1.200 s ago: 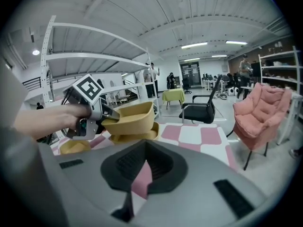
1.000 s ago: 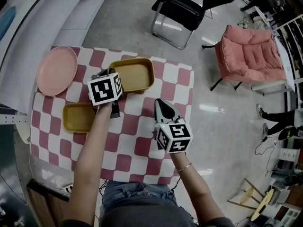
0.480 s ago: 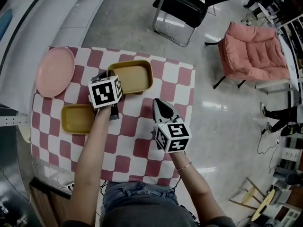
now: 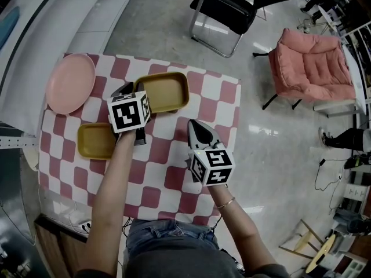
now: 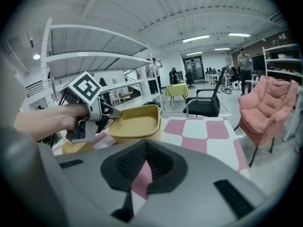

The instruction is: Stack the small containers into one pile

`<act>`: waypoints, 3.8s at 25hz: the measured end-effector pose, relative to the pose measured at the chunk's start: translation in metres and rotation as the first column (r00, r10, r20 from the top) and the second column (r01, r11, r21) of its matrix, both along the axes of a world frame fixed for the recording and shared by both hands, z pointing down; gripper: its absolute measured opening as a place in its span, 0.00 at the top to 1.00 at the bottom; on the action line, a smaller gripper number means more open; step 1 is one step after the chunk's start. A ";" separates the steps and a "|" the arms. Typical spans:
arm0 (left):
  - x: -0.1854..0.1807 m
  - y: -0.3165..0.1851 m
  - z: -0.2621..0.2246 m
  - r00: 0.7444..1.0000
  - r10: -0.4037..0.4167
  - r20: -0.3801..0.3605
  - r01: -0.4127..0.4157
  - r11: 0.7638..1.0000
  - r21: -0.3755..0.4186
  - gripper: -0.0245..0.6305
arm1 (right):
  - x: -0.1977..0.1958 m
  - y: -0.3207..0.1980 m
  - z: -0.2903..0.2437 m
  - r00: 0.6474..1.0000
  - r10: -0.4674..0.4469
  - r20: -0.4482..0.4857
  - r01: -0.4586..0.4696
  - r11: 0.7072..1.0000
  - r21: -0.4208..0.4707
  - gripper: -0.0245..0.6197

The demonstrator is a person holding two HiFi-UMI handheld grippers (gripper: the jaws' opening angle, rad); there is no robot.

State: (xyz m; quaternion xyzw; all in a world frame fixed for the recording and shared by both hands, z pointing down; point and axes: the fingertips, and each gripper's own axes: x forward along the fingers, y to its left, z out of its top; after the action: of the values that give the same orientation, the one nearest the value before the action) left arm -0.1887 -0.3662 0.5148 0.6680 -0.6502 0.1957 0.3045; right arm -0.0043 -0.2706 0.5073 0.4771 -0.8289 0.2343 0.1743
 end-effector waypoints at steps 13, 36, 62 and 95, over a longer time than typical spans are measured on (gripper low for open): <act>-0.092 0.091 -0.051 0.998 -0.060 0.012 0.058 0.992 0.115 0.82 | -0.067 0.042 -0.020 0.987 -0.159 0.025 0.159 0.987 0.020 0.95; -0.204 0.183 0.048 0.994 -0.090 -0.055 0.084 0.992 -0.094 0.78 | -0.163 0.081 0.011 0.955 -0.296 -0.024 0.295 0.954 -0.054 0.95; -0.156 0.194 0.013 0.988 -0.150 -0.044 0.145 0.985 -0.095 0.93 | -0.112 0.085 -0.019 0.977 -0.210 -0.022 0.211 0.977 0.011 0.95; 0.006 0.039 -0.042 0.997 -0.058 -0.044 0.060 0.997 0.041 0.93 | 0.002 0.013 -0.036 0.998 -0.053 0.042 0.051 0.998 0.038 0.95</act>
State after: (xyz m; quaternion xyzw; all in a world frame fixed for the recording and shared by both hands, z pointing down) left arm -0.1823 -0.3274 0.4726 0.6591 -0.6667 0.1584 0.3099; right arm -0.0025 -0.2578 0.4718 0.4534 -0.8488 0.2243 0.1537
